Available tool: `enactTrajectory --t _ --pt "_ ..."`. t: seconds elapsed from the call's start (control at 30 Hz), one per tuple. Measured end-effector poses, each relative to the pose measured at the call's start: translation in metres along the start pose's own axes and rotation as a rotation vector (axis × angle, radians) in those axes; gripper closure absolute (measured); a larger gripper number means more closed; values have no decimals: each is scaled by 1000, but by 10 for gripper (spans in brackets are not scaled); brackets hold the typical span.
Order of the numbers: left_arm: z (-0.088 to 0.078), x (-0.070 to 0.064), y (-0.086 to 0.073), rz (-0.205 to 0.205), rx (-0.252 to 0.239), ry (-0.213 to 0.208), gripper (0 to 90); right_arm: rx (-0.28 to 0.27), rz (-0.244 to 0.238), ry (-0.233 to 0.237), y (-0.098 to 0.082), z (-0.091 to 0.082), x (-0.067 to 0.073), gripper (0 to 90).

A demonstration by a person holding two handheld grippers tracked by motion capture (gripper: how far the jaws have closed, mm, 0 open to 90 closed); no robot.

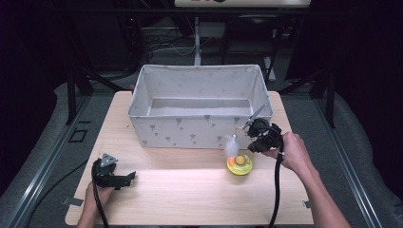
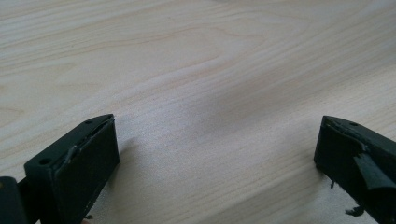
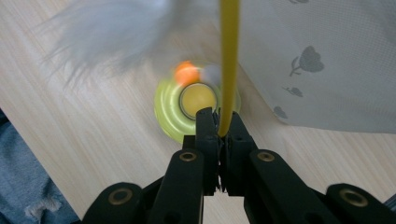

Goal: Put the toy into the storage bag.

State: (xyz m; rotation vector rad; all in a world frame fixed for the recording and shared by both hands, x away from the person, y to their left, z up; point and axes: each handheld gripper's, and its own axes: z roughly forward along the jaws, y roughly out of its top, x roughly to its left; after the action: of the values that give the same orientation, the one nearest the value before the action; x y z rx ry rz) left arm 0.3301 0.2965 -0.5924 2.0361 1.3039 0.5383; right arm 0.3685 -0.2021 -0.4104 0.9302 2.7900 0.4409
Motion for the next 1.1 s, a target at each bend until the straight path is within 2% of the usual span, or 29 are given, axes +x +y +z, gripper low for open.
enactTrajectory --t 0.27,0.63,1.1 --pt "0 0 0 0 0 0 0 -7 -20 17 4 -2 1 877" --pt "0 0 0 1 0 0 0 -19 -53 45 6 -15 3 878" --pt "0 0 0 0 0 0 0 -4 -82 28 14 -35 0 878"
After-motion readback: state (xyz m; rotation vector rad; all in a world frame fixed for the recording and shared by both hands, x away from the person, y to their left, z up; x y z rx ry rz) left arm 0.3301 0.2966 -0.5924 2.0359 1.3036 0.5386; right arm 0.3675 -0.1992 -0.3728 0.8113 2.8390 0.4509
